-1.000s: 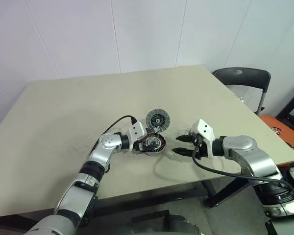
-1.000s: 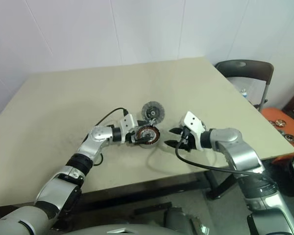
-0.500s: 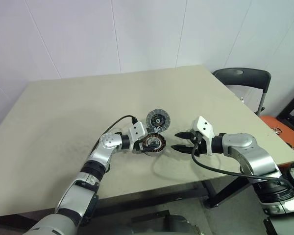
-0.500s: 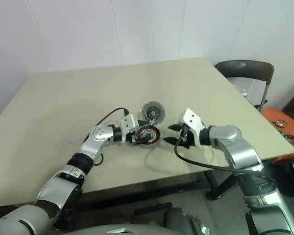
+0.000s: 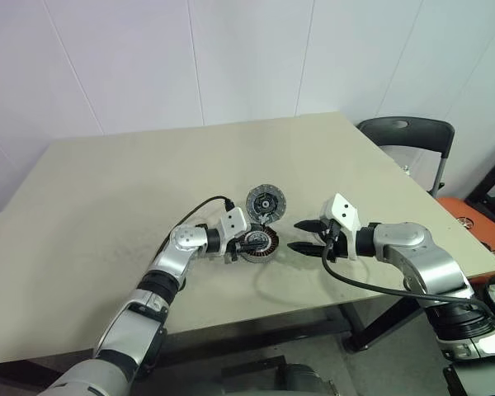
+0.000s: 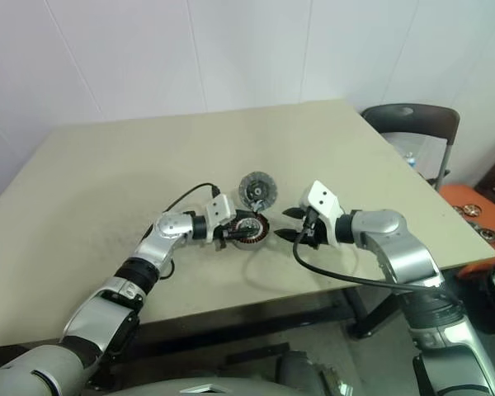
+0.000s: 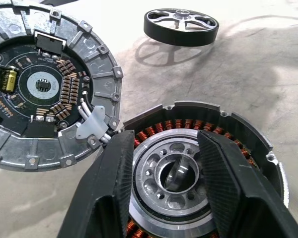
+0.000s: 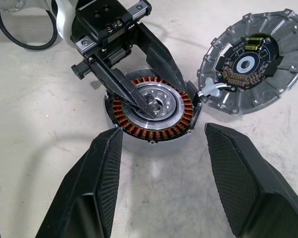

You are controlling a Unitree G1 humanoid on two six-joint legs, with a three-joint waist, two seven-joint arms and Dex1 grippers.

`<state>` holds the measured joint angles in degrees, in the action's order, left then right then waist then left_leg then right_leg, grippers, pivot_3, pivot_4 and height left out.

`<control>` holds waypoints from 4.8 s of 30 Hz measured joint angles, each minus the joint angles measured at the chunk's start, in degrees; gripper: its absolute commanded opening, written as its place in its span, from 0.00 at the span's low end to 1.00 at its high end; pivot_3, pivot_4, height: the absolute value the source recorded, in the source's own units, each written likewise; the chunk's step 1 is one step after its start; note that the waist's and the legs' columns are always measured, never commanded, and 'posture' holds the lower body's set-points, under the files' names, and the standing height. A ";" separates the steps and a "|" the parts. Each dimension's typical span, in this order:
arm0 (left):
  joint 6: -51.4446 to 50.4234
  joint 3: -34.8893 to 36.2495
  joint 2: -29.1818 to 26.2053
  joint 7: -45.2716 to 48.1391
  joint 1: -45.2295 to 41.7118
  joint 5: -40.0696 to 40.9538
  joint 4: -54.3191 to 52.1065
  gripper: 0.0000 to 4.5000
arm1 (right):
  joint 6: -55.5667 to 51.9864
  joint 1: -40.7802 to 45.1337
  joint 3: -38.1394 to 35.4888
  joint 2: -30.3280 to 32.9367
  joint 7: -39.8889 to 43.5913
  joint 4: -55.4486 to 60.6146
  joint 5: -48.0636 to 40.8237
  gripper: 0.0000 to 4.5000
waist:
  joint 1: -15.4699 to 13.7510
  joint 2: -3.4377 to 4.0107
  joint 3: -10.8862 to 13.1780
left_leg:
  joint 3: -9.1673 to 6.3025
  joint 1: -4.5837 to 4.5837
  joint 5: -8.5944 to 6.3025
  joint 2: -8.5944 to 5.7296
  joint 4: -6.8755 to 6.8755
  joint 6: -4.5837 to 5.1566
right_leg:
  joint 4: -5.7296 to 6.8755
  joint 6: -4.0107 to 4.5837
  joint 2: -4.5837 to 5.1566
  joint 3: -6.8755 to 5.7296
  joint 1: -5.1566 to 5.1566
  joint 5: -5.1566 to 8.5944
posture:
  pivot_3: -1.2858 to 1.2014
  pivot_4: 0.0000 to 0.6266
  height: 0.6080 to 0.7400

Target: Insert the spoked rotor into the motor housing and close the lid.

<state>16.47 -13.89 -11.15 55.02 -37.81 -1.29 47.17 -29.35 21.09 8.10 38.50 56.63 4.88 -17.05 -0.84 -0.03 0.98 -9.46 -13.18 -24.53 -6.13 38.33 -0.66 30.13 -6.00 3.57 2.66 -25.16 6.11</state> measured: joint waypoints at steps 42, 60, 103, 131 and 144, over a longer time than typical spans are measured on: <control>-7.17 1.95 -0.96 3.47 -0.30 3.63 -2.71 0.21 | 1.13 1.54 0.43 -1.46 0.11 -2.93 2.32 0.62 | 0.08 0.00 0.00 | 0.00 -0.13 0.01 0.00 0.00 -0.02 | -0.02 0.01 -0.01 0.00 -0.15 -0.01 | 0.52 0.00 1.00; -12.22 5.62 -3.75 3.20 -0.88 7.23 -8.61 0.21 | 2.27 2.68 1.43 -2.18 0.82 -5.21 3.37 0.62 | 0.00 0.00 0.00 | 0.01 -0.19 0.00 -0.02 -0.03 -0.01 | -0.05 0.01 0.00 0.00 -0.24 -0.01 | 0.52 0.00 1.00; -9.11 -2.30 2.10 0.79 -1.29 -1.33 -3.57 0.01 | 2.67 2.19 1.66 -3.65 -0.70 -4.78 4.94 0.62 | -0.03 0.01 -0.03 | 0.04 -0.07 0.00 -0.02 -0.01 -0.01 | -0.03 0.01 0.01 0.01 -0.08 -0.01 | 0.52 0.00 1.00; -26.03 11.53 -11.56 -1.75 23.41 16.62 -37.53 0.01 | -6.26 -5.77 -7.42 2.71 -0.77 -6.65 -4.28 0.62 | -1.39 0.03 -0.01 | 0.30 -0.09 -0.03 0.04 -0.05 0.04 | 0.02 0.04 0.00 0.03 -0.24 -0.02 | 0.52 0.00 1.00; -18.71 3.35 -3.89 -1.97 9.63 10.44 -21.92 0.01 | -5.66 -2.64 -4.66 -1.36 -2.79 -6.05 -3.33 0.62 | -1.39 0.03 -0.03 | 0.31 -0.12 -0.04 -0.01 -0.05 0.06 | -0.08 0.06 0.00 0.03 -0.23 -0.04 | 0.52 0.00 1.00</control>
<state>-2.24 -10.54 -15.05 53.05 -28.18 9.15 25.24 -35.01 18.45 3.44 37.14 53.83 -1.17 -20.39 -2.23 0.00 0.95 -9.15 -13.30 -24.57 -6.13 38.28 -0.60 30.05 -5.95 3.57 2.69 -25.39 6.07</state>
